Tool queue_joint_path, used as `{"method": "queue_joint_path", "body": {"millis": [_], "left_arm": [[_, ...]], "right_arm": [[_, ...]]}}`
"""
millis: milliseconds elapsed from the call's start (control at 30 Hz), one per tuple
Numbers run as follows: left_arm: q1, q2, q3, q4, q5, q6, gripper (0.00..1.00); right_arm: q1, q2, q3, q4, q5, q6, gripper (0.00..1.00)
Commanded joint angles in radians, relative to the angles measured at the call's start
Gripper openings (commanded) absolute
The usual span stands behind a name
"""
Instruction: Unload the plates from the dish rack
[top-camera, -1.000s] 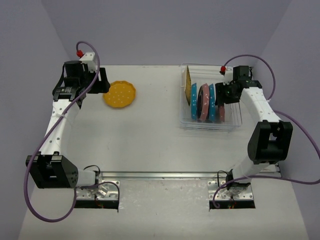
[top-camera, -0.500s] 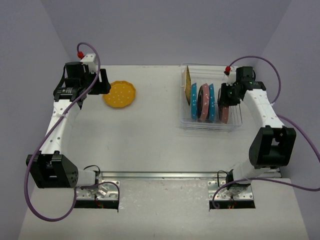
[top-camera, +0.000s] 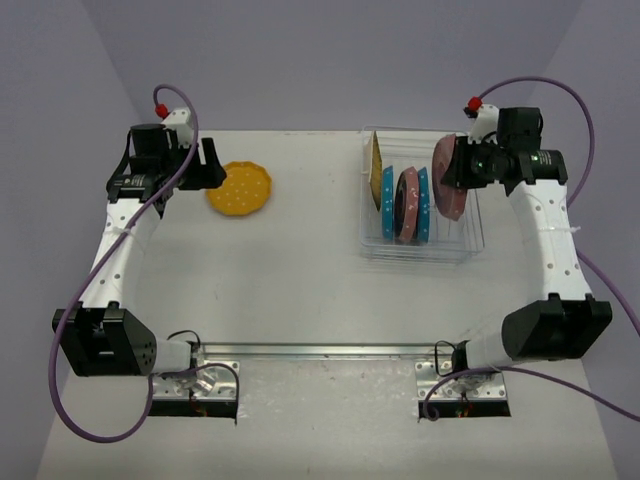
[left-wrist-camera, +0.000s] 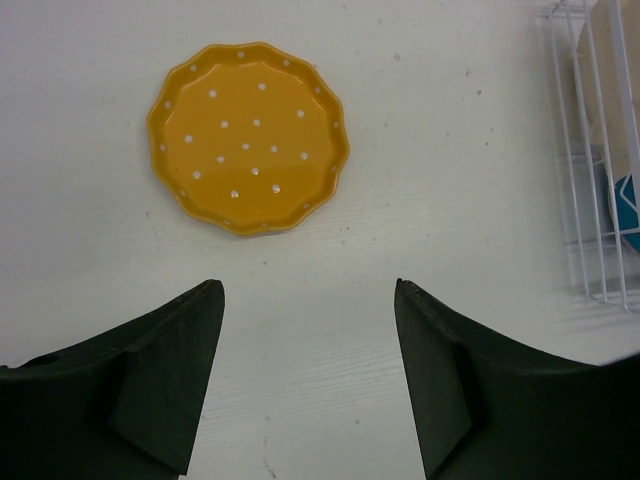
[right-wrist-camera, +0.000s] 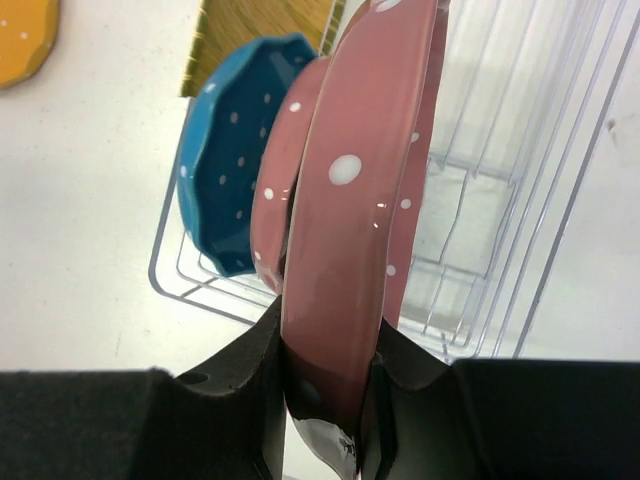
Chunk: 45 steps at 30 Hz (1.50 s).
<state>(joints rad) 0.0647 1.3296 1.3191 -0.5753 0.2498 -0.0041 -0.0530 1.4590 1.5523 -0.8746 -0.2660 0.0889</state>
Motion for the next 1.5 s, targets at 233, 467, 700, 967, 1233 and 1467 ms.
{"method": "queue_joint_path", "body": {"millis": [233, 467, 700, 967, 1233, 1467], "left_arm": [[-0.003, -0.036, 0.099, 0.026, 0.448, -0.064, 0.68], [-0.033, -0.019, 0.147, 0.003, 0.672, -0.110, 0.70], [-0.147, -0.004, 0.161, -0.046, 0.736, -0.100, 0.72], [-0.291, 0.021, 0.136, -0.099, 0.718, -0.045, 0.74], [-0.421, 0.074, 0.069, -0.144, 0.608, 0.035, 0.75], [-0.436, 0.110, 0.051, -0.161, 0.550, 0.059, 0.67]], "right_arm": [[0.112, -0.302, -0.067, 0.307, -0.110, -0.547, 0.00], [0.419, -0.513, -0.335, 0.547, 0.021, -1.003, 0.00], [0.611, -0.700, -0.679, 0.785, -0.037, -1.515, 0.00], [0.722, -0.773, -0.958, 1.014, -0.168, -1.865, 0.00], [0.862, -0.732, -1.050, 1.168, -0.163, -1.970, 0.00], [0.940, -0.709, -1.090, 1.256, -0.136, -1.992, 0.00]]}}
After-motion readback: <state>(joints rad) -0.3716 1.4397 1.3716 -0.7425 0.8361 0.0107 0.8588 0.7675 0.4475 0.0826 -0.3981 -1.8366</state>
